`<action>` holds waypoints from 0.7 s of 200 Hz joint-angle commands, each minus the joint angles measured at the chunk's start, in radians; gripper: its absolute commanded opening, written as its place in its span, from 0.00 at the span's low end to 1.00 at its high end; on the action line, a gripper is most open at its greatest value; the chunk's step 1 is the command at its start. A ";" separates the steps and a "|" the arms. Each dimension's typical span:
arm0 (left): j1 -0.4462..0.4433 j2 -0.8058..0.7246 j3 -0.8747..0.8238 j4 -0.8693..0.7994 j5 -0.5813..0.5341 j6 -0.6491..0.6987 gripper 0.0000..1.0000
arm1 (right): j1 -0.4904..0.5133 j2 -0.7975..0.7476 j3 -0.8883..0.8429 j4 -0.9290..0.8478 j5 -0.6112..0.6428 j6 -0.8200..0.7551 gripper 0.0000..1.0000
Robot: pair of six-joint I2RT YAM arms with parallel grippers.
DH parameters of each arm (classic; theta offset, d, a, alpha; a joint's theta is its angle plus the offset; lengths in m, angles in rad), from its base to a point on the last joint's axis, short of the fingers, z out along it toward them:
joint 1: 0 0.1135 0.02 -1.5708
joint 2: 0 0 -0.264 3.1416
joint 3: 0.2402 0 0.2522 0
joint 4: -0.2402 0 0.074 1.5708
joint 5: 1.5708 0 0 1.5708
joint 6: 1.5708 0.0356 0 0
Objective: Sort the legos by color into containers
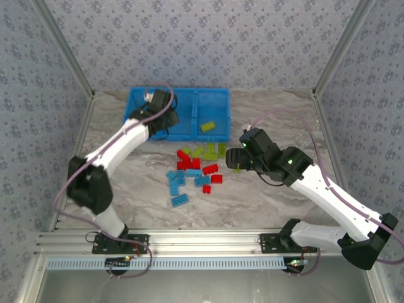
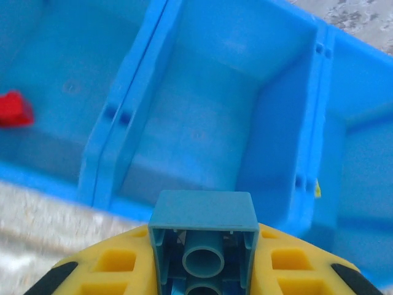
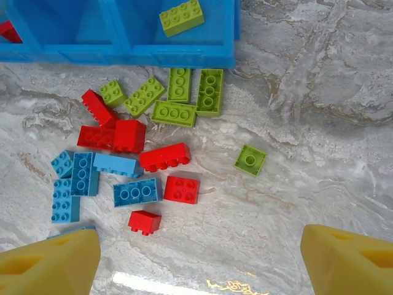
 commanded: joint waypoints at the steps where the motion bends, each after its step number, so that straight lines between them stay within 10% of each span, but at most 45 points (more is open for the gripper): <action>1: 0.041 0.180 0.216 -0.091 0.109 0.157 0.20 | 0.023 -0.024 -0.001 -0.002 0.025 0.034 0.87; 71: 0.095 0.451 0.550 -0.215 0.197 0.173 0.44 | 0.054 -0.029 0.000 0.002 0.043 0.059 0.88; 140: 0.071 0.060 0.234 -0.094 0.326 0.185 0.52 | -0.024 0.006 -0.080 -0.045 0.110 0.156 0.91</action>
